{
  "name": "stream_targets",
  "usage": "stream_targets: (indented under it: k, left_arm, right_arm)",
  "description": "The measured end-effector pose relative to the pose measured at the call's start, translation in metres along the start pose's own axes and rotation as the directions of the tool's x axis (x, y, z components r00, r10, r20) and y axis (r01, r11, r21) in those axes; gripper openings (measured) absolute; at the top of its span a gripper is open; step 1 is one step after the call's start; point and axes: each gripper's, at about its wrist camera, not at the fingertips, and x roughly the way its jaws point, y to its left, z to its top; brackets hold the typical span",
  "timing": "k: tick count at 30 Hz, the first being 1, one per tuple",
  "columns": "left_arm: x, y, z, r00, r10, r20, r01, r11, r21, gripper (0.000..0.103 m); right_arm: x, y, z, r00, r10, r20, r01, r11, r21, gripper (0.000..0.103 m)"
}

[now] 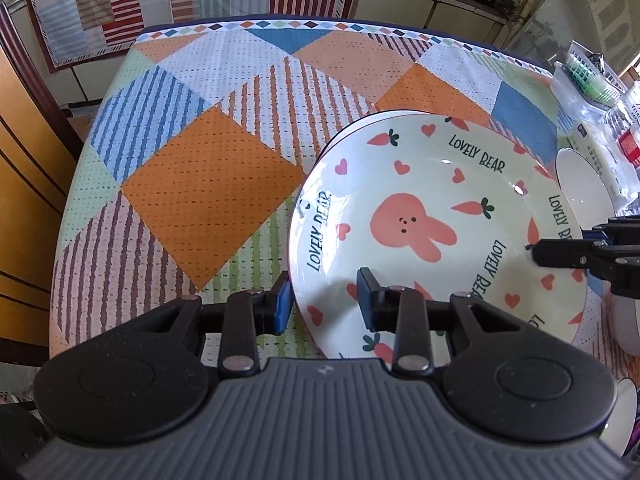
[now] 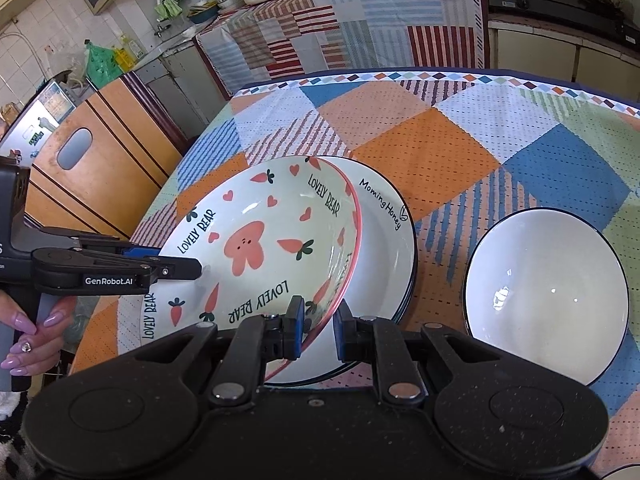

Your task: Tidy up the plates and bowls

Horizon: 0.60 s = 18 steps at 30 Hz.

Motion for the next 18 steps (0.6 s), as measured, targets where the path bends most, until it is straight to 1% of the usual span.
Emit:
stream_targets:
  k: [3,5,9,13,15,18]
  left_arm:
    - [0.005,-0.002,0.000,1.000,-0.022,-0.019,0.021,1.000,-0.013,0.032]
    - [0.008,-0.004,0.000,0.999,-0.032,-0.037,0.032,0.999,-0.024,0.032]
    - [0.011,-0.013,-0.001,1.000,0.003,-0.031,-0.003,1.000,-0.020,0.032]
    - [0.012,-0.015,-0.002,0.999,0.013,-0.029,-0.014,0.999,-0.039,0.032]
    - [0.011,-0.015,-0.003,0.999,0.021,-0.025,-0.023,0.999,-0.049,0.032]
    - [0.009,-0.018,-0.005,0.999,0.035,-0.017,-0.036,0.998,-0.050,0.032]
  right_arm:
    - [-0.003,0.003,-0.002,0.999,-0.046,0.012,0.046,0.999,-0.018,0.020]
    - [-0.005,0.008,-0.005,0.996,-0.090,0.029,0.092,0.994,-0.057,0.022]
    - [0.000,0.008,-0.006,0.989,-0.147,0.027,0.149,0.986,-0.071,0.024]
    - [0.002,0.011,-0.008,0.981,-0.188,0.051,0.192,0.978,-0.087,0.025]
    - [0.004,0.015,-0.009,0.975,-0.214,0.058,0.219,0.970,-0.102,0.028]
    - [0.009,0.025,-0.012,0.962,-0.266,0.069,0.273,0.952,-0.136,0.034]
